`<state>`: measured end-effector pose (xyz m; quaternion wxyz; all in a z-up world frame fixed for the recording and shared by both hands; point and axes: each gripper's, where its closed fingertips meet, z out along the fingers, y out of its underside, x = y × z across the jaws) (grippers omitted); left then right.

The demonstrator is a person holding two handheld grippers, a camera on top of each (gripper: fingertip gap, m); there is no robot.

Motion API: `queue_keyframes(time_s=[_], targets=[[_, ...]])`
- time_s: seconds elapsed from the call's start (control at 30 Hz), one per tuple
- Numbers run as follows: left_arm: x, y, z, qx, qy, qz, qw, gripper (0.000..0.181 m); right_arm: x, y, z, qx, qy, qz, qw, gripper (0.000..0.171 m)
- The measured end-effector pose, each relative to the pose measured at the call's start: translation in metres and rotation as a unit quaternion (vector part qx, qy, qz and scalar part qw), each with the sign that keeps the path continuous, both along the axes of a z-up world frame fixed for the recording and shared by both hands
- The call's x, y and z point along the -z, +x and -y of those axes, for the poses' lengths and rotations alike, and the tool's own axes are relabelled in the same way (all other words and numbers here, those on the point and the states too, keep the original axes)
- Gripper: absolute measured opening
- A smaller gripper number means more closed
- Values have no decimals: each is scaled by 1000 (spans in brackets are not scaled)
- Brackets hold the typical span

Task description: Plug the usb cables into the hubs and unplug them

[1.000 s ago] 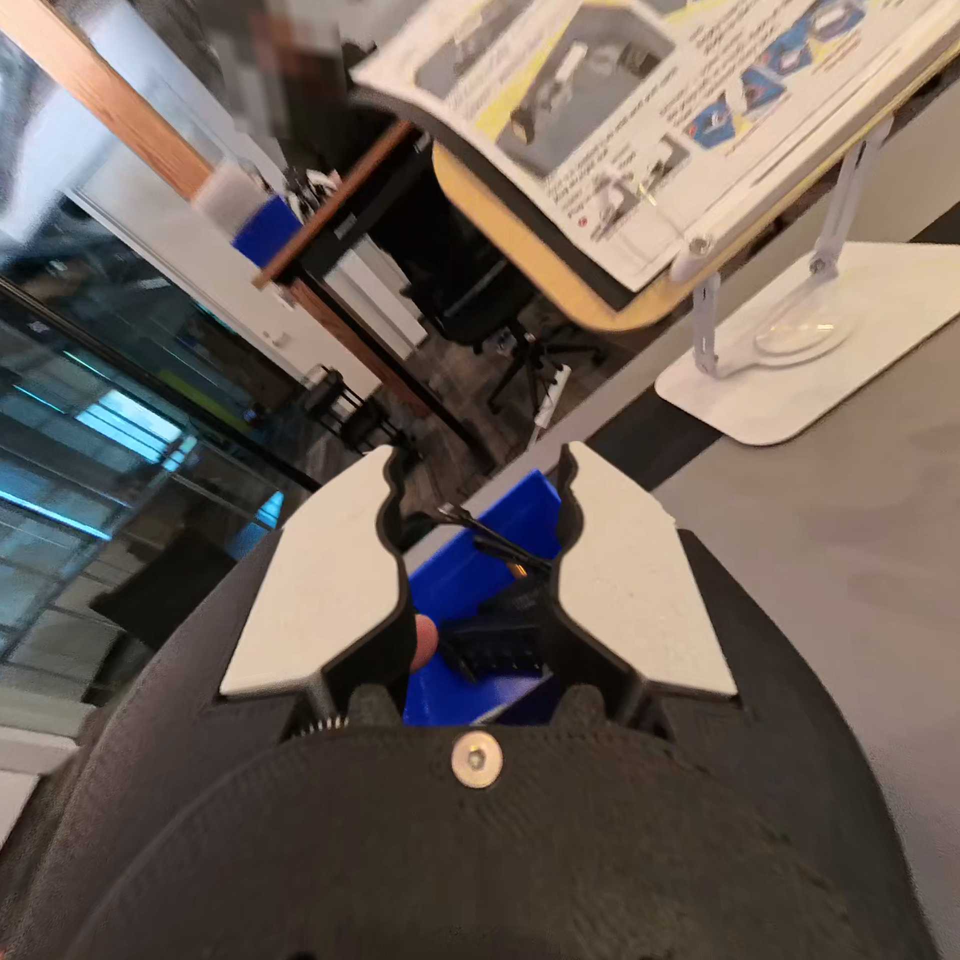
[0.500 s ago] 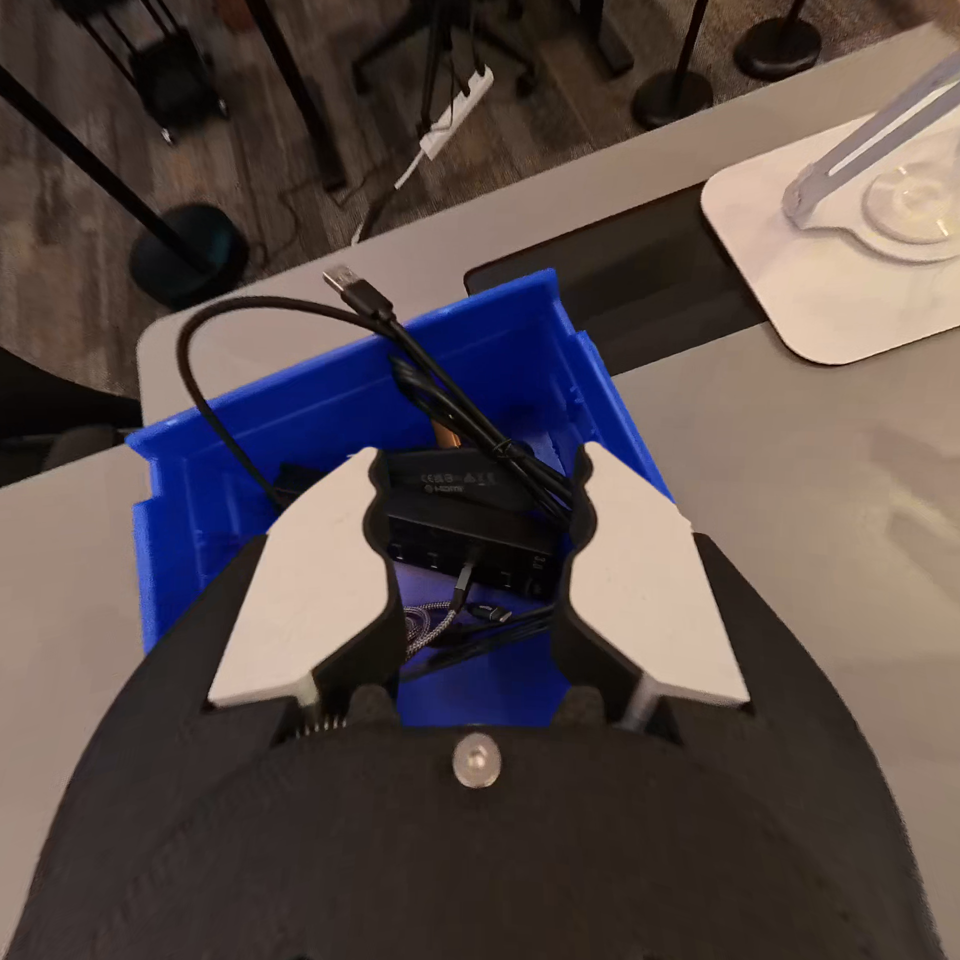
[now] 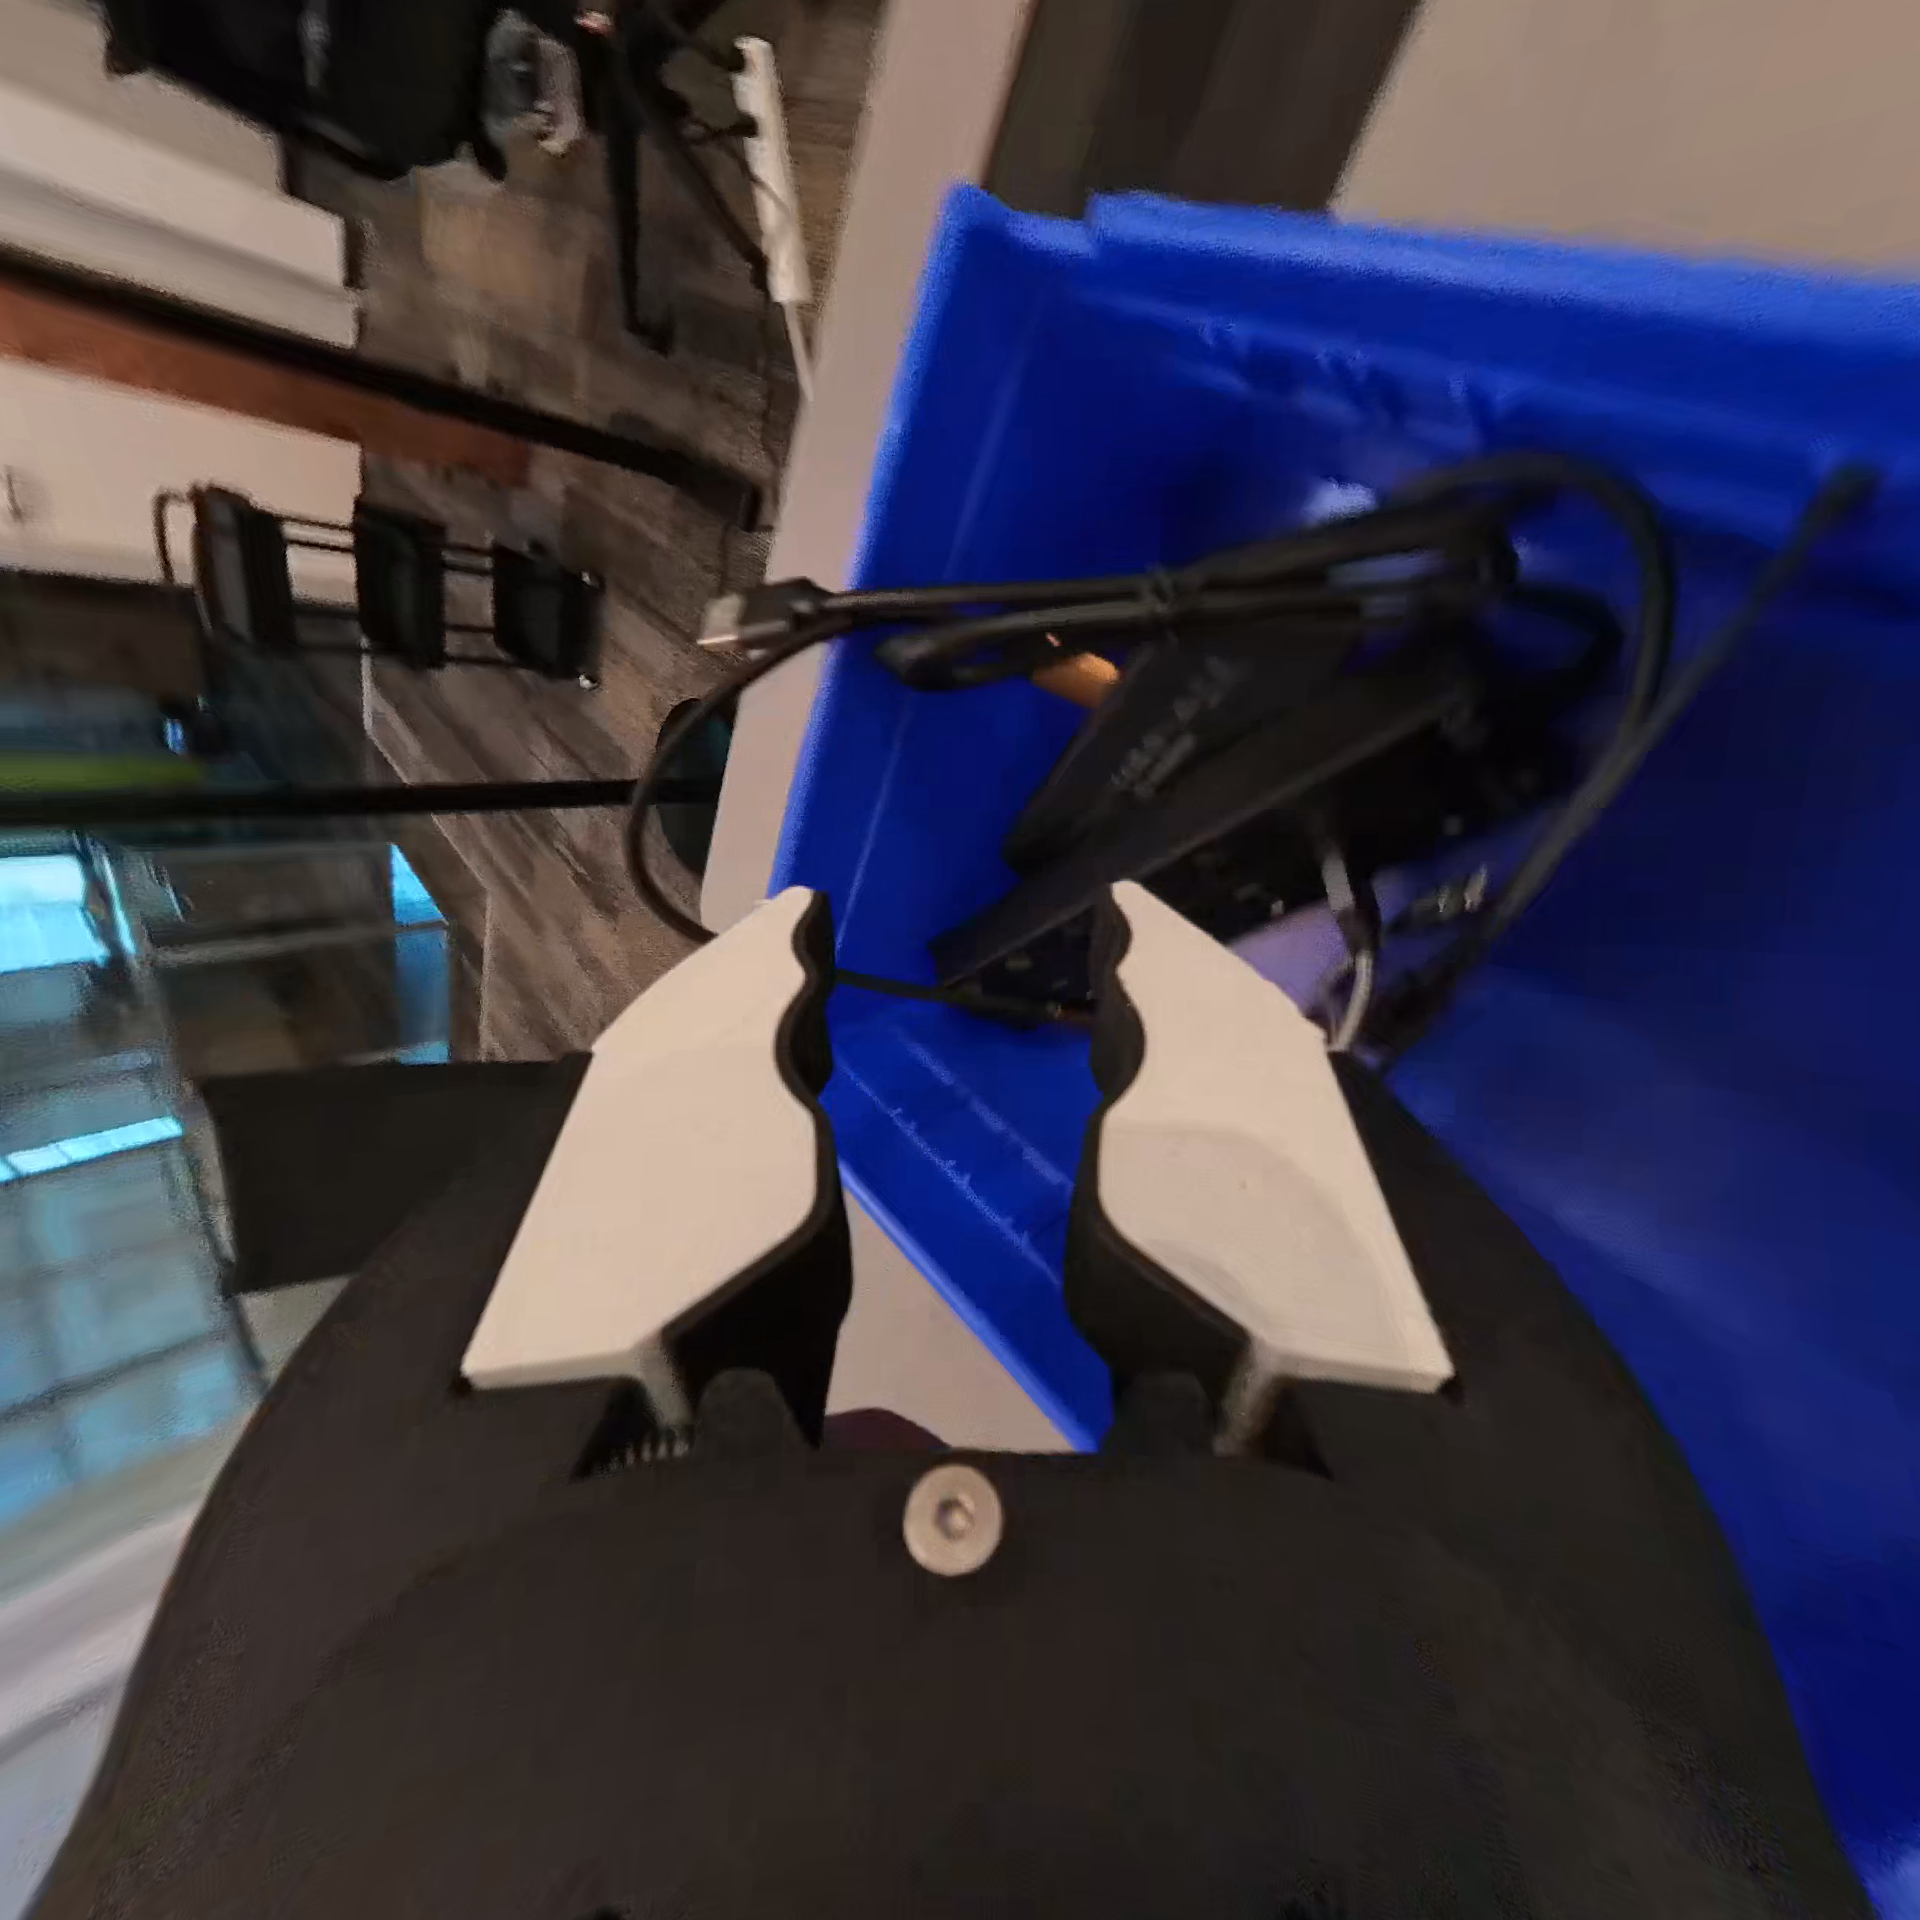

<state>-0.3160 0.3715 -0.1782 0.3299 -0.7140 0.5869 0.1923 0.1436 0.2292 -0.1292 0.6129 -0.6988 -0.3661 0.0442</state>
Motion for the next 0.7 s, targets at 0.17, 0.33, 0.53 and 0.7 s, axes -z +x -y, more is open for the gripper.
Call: queue_keyframes(time_s=[0.17,0.33,0.53,0.7], targets=[[25,-9,5,57,-62,-119,989,58,8,-3,-1,-3,-6,9,1000,56],[54,-18,1,72,-127,-186,972,65,11,-5,0,-10,-7,14,1000,56],[78,-19,-11,76,-164,-189,965,57,14,-3,-1,-12,-9,15,1000,56],[94,-25,-12,72,-198,-213,954,62,21,-3,-3,-14,-17,19,1000,56]])
